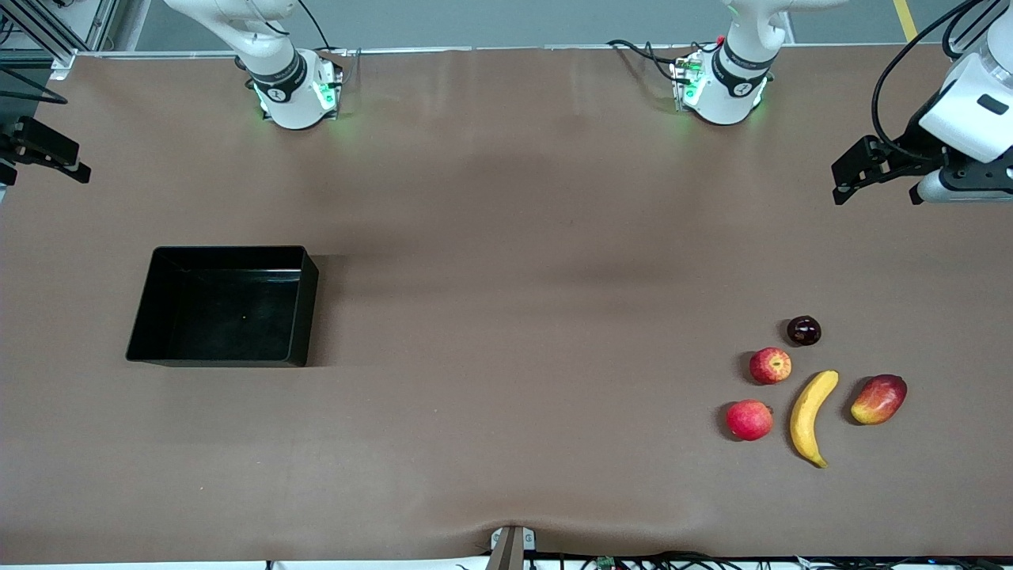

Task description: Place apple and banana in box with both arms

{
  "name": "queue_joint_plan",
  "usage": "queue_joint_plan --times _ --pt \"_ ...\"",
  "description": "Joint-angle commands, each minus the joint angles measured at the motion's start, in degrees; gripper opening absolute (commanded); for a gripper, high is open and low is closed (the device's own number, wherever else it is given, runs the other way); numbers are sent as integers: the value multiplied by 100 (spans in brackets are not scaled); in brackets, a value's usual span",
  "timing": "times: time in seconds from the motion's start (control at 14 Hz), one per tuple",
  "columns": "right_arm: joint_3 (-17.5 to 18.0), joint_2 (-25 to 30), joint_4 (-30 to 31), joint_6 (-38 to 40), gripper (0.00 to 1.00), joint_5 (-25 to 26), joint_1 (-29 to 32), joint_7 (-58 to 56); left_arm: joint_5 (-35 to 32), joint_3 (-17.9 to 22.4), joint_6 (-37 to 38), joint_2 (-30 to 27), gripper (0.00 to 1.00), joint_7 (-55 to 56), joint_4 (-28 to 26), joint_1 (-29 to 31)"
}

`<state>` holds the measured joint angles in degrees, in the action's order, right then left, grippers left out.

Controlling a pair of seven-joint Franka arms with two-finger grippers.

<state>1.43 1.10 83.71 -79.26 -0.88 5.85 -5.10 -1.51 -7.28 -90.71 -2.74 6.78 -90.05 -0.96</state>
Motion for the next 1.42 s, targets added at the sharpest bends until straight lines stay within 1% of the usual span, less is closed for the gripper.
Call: queue_joint_plan --times 0.0,0.21,0.43,0.57,0.64,0.71,0.85,1.0,1.14,1.28,1.35 --pt "33 -74 -144 33 100 -26 74 -17 98 7 115 37 100 -10 137 -9" --pt "33 -118 -144 42 100 9 74 -26 72 7 115 54 100 17 137 -53" --pt "24 -197 -153 42 100 26 83 -35 89 7 80 378 100 26 224 -53" --pt "24 -250 -144 33 100 27 179 -35 80 7 18 756 100 34 461 -53" --pt "24 -389 -144 33 100 61 188 -35 54 7 -78 897 100 34 488 -62" --pt "24 -591 -153 42 100 70 249 -35 37 7 -296 1011 100 34 488 -62" --pt "33 -724 -110 51 100 -17 530 -87 45 -19 -710 1362 100 26 436 -27" --pt "33 -1153 -100 33 100 -26 628 -96 37 -20 -1044 1644 100 34 427 -71" --pt "33 -1374 -83 -194 100 70 620 -105 19 -37 -1360 1986 100 8 409 -62" --pt "33 -1716 -83 -292 100 210 663 -96 19 -37 -1808 2216 100 -1 208 -80" --pt "33 -1944 -83 -544 100 202 698 -105 10 -37 -2063 2347 100 -1 85 -88"
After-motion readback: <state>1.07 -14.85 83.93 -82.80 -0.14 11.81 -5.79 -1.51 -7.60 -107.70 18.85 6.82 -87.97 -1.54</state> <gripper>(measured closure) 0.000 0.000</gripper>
